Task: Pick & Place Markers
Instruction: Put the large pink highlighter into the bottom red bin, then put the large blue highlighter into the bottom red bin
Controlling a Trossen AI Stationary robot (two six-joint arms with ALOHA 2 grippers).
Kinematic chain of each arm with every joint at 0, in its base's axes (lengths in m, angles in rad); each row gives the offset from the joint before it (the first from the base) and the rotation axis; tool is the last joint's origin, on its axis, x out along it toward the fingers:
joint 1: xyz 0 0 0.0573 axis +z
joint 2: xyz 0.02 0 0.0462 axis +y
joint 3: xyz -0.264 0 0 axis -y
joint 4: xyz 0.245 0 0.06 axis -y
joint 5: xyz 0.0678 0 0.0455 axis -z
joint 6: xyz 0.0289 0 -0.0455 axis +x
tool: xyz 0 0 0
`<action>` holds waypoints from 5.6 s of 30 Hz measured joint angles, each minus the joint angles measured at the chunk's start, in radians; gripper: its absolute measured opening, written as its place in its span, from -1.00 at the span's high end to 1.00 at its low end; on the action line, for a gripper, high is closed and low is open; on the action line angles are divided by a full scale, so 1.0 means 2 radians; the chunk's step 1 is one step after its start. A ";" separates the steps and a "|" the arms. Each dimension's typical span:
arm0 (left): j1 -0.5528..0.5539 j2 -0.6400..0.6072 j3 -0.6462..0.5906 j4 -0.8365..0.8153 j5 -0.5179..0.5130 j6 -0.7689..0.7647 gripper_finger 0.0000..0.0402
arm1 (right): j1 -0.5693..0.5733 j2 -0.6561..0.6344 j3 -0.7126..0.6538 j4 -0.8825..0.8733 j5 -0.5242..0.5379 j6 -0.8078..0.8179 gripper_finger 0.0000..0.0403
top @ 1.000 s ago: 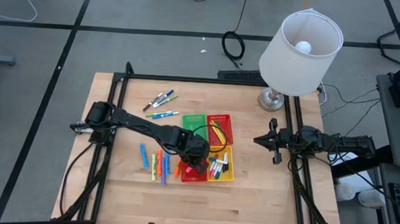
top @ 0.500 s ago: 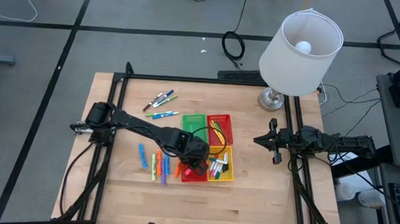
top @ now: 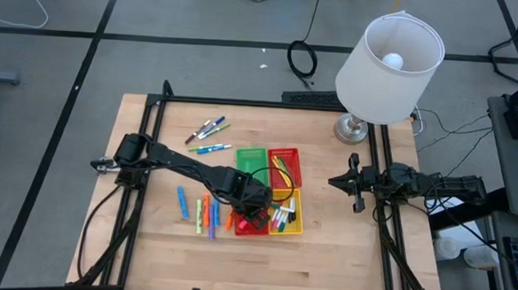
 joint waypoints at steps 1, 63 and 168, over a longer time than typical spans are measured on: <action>0.000 0.000 0.000 0.000 0.000 0.000 0.62 | 0.000 0.000 0.000 0.000 0.000 0.000 0.91; -0.099 -0.161 0.001 -0.366 -0.120 -0.213 0.36 | 0.000 0.002 0.000 0.000 0.000 0.000 0.91; -0.103 -0.223 -0.392 -0.055 -0.058 -0.504 -0.13 | 0.000 0.001 0.000 0.000 0.000 0.000 0.91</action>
